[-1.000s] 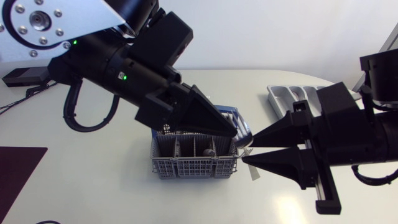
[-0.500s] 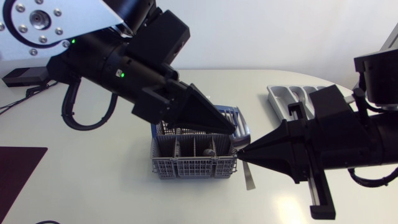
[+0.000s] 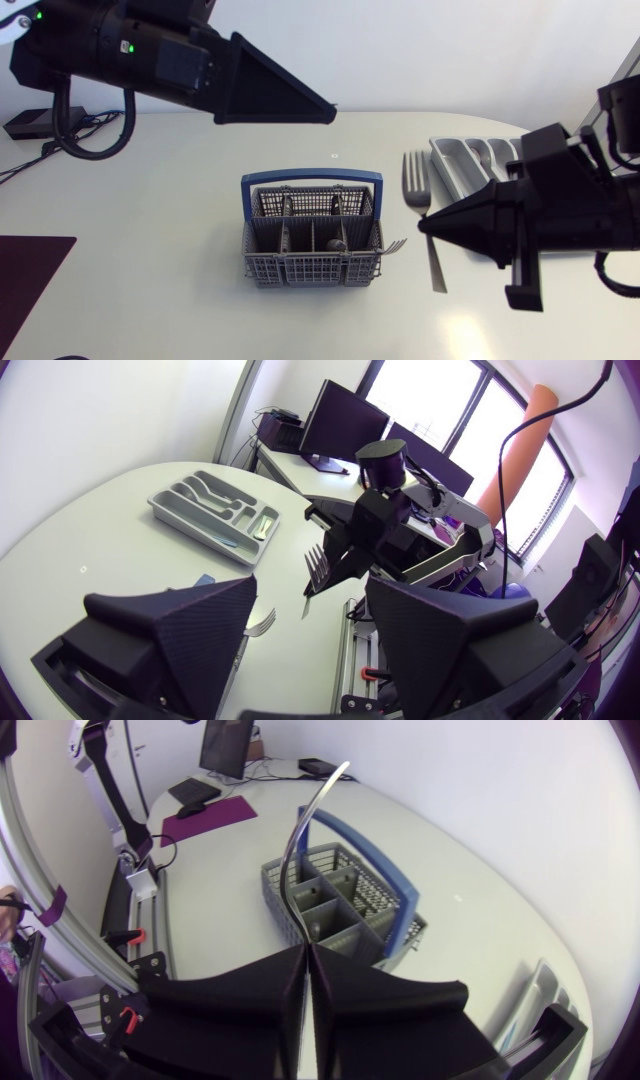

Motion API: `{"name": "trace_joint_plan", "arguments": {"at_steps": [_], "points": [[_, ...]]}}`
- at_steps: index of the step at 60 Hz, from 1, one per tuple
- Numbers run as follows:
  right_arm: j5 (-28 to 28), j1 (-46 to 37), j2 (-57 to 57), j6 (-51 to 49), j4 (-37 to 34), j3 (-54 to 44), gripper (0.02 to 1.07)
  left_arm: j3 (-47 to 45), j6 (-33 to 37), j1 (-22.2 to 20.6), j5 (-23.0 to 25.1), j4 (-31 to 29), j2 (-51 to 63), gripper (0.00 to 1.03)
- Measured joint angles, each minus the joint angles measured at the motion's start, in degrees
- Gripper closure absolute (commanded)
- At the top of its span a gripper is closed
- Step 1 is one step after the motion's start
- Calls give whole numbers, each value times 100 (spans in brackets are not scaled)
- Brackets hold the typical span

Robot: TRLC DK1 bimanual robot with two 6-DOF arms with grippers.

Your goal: Sort the cutlery from the basket into the organizer compartments.

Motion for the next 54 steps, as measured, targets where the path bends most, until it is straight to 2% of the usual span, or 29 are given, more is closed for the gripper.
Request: {"name": "trace_joint_plan", "arguments": {"at_steps": [7, 12, 30, 46, 54], "points": [[308, -503, -20, -22, -46, 254, 101, -96, -11, -63, -363, 118, -39, 20], [391, -1082, 122, -72, -48, 385, 101, -275, -9, -227, -844, 271, -46, 20], [1102, -2929, 1864, -219, 811, 697, 101, -717, 254, -1036, -2188, 457, -46, 20], [1906, -3403, 3580, -120, 1652, 1482, 101, -1058, 732, -1963, -3359, 688, 289, 20], [2393, -3429, 4312, 13, 1895, 1963, 101, -1152, 776, -2144, -3510, 774, 424, 20]]}}
